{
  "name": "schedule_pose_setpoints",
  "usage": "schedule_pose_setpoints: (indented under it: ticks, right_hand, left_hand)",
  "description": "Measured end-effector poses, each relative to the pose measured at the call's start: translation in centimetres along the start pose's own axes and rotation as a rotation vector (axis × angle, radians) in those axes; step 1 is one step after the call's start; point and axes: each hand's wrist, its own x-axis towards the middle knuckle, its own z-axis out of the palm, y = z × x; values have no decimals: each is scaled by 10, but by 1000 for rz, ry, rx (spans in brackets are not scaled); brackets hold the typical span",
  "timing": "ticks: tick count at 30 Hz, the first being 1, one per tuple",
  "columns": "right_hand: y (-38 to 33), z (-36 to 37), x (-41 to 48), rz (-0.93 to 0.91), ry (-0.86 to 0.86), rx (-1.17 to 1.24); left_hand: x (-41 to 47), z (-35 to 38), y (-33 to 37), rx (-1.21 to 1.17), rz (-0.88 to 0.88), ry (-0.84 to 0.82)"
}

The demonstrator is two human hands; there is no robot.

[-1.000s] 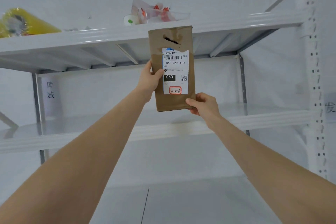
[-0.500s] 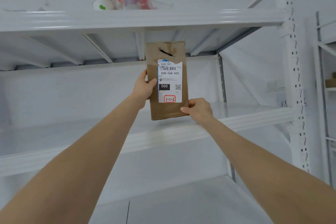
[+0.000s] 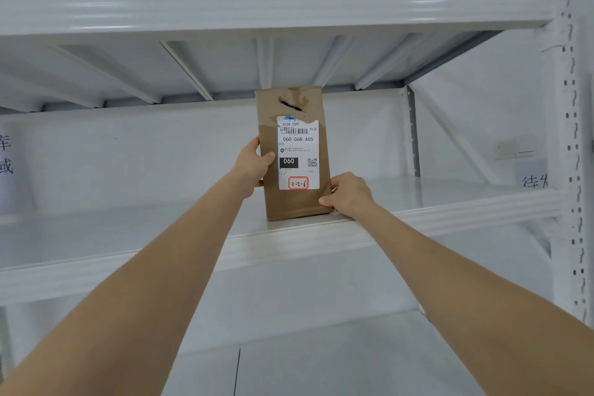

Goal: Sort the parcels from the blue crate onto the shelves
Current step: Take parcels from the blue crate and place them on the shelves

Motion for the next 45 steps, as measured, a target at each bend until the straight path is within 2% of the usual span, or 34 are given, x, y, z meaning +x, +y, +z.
schedule_pose_setpoints:
  ticks: [13, 45]
  right_hand:
    - [-33, 41, 13, -21, -85, 47]
    - [-60, 93, 65, 101, -104, -36]
  left_hand:
    - [6, -49, -15, 90, -73, 10]
    - [67, -73, -58, 121, -97, 55]
